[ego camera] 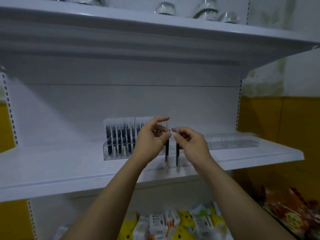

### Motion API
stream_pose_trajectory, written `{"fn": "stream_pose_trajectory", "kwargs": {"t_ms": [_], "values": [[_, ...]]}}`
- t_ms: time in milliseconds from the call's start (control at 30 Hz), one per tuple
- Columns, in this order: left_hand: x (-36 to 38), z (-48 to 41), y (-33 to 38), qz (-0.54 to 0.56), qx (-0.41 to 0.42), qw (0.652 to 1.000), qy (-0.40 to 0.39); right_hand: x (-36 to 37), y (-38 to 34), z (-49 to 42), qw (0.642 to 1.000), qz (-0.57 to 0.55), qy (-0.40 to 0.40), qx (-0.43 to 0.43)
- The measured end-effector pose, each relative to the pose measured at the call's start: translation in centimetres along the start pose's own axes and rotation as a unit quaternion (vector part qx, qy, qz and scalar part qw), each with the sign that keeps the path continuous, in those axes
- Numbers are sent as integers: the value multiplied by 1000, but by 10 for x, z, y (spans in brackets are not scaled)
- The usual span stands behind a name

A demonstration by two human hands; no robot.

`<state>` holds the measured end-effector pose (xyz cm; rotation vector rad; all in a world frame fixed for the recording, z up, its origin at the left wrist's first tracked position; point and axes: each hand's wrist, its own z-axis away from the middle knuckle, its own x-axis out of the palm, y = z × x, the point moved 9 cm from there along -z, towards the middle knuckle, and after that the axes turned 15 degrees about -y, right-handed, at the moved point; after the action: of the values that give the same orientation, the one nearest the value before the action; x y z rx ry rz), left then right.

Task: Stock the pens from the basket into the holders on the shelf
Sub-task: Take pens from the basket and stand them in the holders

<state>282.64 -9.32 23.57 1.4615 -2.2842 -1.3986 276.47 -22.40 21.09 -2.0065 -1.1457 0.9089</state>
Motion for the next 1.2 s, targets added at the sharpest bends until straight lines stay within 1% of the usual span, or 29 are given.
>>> {"fn": "stream_pose_trajectory", "kwargs": {"t_ms": [100,167,300,500,633,733,900,1033,1100,1200], "values": [[-16,-20,-1,-24,-5,1000,18,-8,-4,-23,999,49,20,1],[-28,-32,-3,-40,2,998,39,-12,-10,-38,995,87,31,-21],[-43,-54,-1,-131,19,990,56,-12,-16,-67,989,129,28,-64],[-58,-80,-8,-188,33,978,80,-10,-12,-101,984,132,51,-108],[-55,-89,-13,-220,46,971,85,-10,0,-119,985,131,47,-107],[-50,-92,-22,-236,38,968,75,-10,12,-125,986,126,45,-101],[-54,-92,-25,-241,36,966,83,-4,27,-129,989,117,22,-88],[-57,-87,-25,-231,30,969,87,3,35,-125,988,134,-9,-72],[-59,-85,-25,-233,28,968,86,10,41,-123,985,155,-38,-59],[-60,-83,-24,-239,26,967,84,17,49,-120,971,227,-72,-35]]}}
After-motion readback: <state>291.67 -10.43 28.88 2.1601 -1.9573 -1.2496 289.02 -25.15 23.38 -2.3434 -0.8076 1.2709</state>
